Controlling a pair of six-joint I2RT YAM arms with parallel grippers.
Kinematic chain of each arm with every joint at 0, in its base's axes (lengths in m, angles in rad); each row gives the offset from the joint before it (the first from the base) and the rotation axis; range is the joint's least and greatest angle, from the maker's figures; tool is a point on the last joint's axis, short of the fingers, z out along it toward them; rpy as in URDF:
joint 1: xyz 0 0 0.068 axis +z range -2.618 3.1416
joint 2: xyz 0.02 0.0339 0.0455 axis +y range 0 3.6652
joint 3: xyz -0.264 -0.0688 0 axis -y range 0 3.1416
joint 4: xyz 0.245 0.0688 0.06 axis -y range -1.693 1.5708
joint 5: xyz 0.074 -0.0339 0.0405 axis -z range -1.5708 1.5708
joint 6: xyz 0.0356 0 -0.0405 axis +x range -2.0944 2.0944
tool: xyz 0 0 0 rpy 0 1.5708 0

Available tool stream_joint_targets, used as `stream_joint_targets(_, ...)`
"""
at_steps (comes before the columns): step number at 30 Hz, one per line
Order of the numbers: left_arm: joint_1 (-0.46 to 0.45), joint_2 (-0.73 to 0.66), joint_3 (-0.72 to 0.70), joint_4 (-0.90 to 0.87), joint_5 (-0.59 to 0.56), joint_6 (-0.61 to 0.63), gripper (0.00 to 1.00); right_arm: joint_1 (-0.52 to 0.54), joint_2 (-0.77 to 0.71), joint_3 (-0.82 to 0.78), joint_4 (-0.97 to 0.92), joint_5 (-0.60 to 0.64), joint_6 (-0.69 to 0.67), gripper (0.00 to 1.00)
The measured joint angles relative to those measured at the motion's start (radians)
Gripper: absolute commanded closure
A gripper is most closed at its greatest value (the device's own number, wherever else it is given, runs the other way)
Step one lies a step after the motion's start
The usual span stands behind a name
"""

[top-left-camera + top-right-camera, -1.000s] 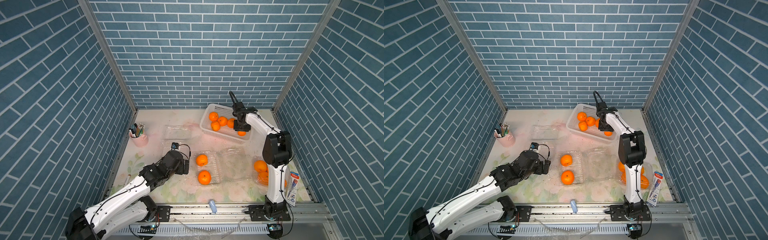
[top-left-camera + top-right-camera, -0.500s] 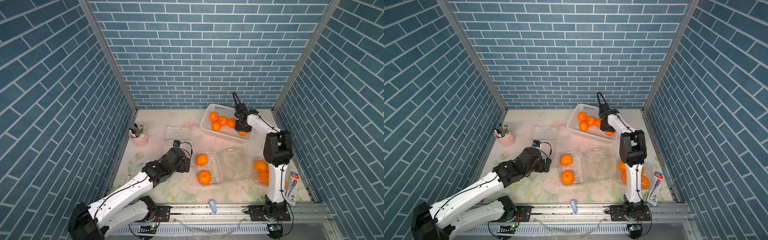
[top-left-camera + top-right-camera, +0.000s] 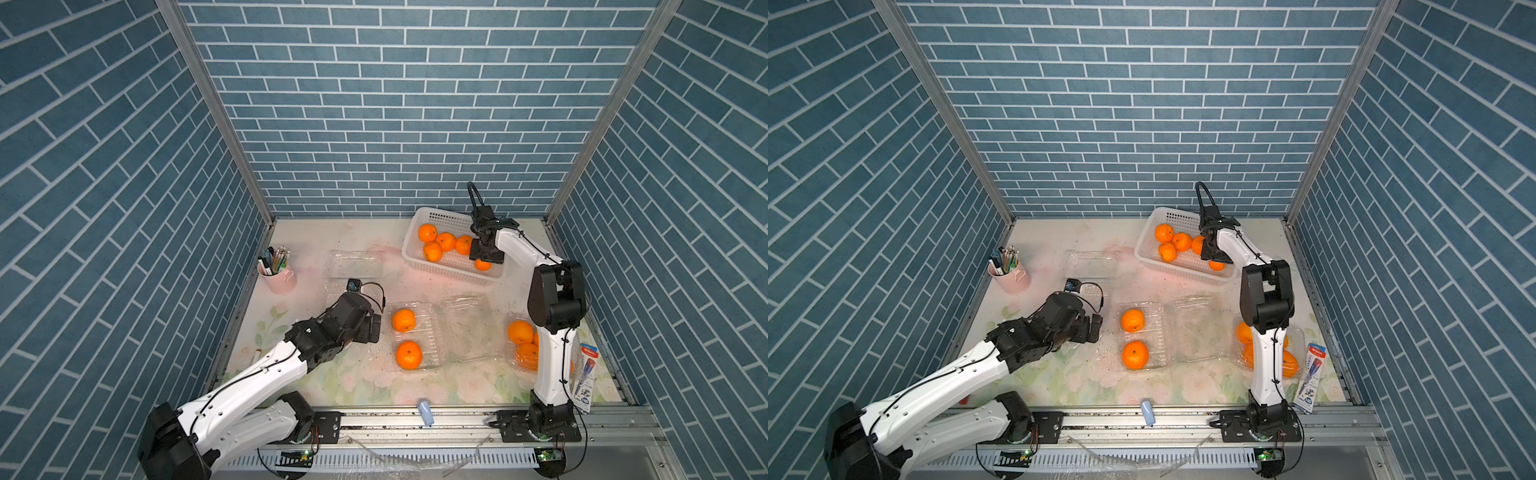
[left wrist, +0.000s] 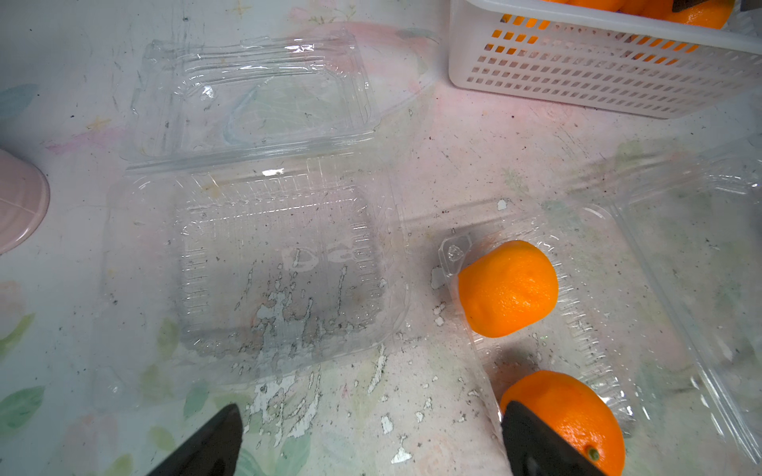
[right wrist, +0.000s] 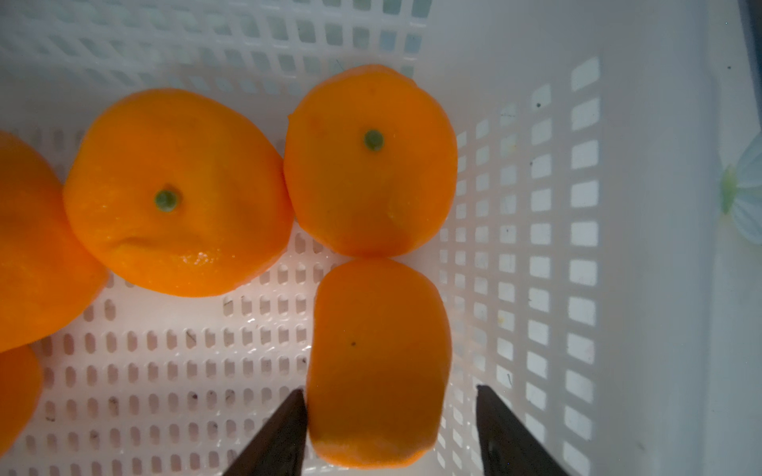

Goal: Take oranges out of containers
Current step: Place the orange in the basket.

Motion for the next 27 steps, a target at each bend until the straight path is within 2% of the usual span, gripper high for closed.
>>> stream_joint_targets(3,0.000,0.004,0.006,-0.001,-0.002,0.000,0.01,0.000,0.000,0.003,-0.013,0.001,0.002,0.20)
stream_joint_targets(10,0.000,0.006,0.019,-0.008,-0.003,0.001,0.01,0.000,-0.046,0.005,-0.049,-0.027,0.006,0.15)
stream_joint_targets(18,0.000,0.006,0.019,-0.009,-0.007,0.000,0.01,0.010,-0.240,-0.055,-0.032,-0.160,0.013,0.08)
stream_joint_targets(24,0.000,0.005,0.020,-0.014,-0.013,-0.002,0.01,0.063,-0.382,-0.178,-0.011,-0.260,0.021,0.09)
stream_joint_targets(27,0.000,0.005,0.020,-0.015,-0.018,-0.006,0.01,0.124,-0.416,-0.222,-0.004,-0.290,0.031,0.12)
